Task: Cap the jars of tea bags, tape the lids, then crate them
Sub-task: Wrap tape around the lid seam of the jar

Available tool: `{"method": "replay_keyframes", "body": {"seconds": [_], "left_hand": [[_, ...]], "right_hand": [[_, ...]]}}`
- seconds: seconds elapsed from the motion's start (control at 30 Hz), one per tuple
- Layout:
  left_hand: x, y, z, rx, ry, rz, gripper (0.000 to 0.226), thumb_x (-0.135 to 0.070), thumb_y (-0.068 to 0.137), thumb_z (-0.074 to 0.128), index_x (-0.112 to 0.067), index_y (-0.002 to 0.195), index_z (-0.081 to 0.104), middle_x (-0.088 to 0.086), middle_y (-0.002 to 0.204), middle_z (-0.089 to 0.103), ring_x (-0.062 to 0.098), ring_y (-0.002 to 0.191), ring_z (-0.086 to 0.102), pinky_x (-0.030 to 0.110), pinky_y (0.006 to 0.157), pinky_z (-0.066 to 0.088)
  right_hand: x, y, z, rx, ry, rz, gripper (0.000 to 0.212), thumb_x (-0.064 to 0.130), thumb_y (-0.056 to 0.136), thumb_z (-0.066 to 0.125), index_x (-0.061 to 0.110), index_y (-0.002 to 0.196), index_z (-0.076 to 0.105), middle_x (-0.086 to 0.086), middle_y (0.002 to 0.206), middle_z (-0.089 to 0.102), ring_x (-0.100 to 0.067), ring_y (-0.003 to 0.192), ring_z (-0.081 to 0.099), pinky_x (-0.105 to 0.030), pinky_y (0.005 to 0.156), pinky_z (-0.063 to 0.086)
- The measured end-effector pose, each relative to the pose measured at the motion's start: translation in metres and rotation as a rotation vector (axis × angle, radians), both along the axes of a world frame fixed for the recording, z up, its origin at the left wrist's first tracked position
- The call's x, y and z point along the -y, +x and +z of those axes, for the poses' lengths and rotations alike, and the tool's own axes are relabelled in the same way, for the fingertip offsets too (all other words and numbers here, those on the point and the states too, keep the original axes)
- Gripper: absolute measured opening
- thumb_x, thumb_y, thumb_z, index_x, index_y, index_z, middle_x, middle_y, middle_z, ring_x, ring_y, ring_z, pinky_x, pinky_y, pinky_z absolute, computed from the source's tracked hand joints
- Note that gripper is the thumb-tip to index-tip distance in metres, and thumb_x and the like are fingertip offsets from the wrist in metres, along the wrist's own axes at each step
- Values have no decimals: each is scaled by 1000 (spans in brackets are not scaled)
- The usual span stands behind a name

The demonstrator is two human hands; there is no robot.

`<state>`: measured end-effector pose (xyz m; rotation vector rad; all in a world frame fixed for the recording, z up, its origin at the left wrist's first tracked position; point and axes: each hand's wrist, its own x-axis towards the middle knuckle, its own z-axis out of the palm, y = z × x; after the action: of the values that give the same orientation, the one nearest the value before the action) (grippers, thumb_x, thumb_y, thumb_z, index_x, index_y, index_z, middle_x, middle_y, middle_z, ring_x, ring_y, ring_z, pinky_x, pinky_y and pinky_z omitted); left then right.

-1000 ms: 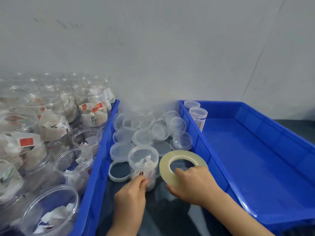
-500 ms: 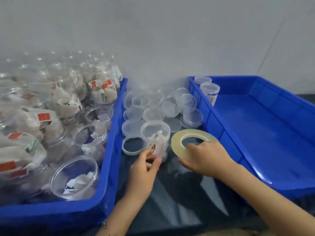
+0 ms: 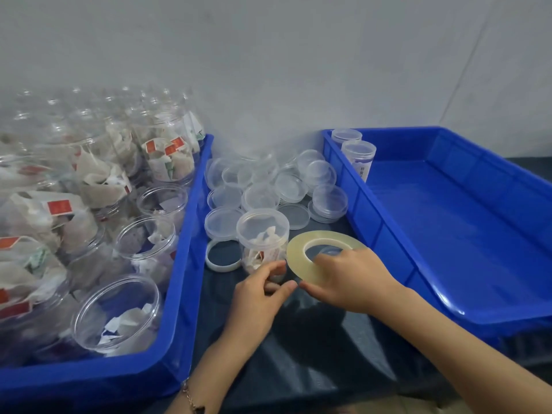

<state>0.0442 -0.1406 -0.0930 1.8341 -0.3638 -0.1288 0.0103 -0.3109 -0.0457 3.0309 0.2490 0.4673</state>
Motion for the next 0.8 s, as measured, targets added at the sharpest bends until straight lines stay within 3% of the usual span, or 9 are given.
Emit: {"method": "replay_keyframes", "body": {"seconds": [0.13,0.27,0.37,0.43,0.73,0.8], "left_hand": [[5,2,0,-18,-63,38,35,-10,87,65,-40,100,54,-10,105,66,10,77,68,31,79,54],[8,1,1,18,14,29,29,-14,92,60,-40,101,54,-8,103,66,8,76,68,28,76,53],[8,2,2,185,298,72,18,-30,95,54,-35,112,55,-13,99,66,13,83,66,38,79,51],[8,2,6,237,384,104,17,-37,97,47,-33,113,53,-11,103,66,19,86,66,41,77,49],[19,-7,6,197,495,196,23,-46,97,39,-36,118,40,-4,107,68,33,94,61,40,74,47],[19,-7,5,182,475,217,28,-48,96,41,-37,121,38,-1,101,69,34,92,62,39,72,47]], "right_hand": [[4,0,-2,-18,1,0,48,64,79,53,20,67,37,2,56,44,-21,49,41,-27,51,26],[4,-3,3,-24,-35,-20,49,62,74,62,21,63,36,2,48,46,-21,43,44,-23,45,17],[7,-4,0,-63,-11,-66,49,68,82,43,20,72,42,3,58,43,-19,54,39,-29,48,19],[8,-4,0,-69,14,-86,49,68,83,40,20,74,43,3,61,44,-19,56,40,-29,52,22],[7,-11,-3,-115,-23,-105,54,70,83,34,19,87,52,2,61,44,-20,57,42,-29,52,24],[6,-16,-2,-113,-34,-71,52,69,82,41,19,79,53,1,54,41,-21,51,39,-28,50,24]]}}
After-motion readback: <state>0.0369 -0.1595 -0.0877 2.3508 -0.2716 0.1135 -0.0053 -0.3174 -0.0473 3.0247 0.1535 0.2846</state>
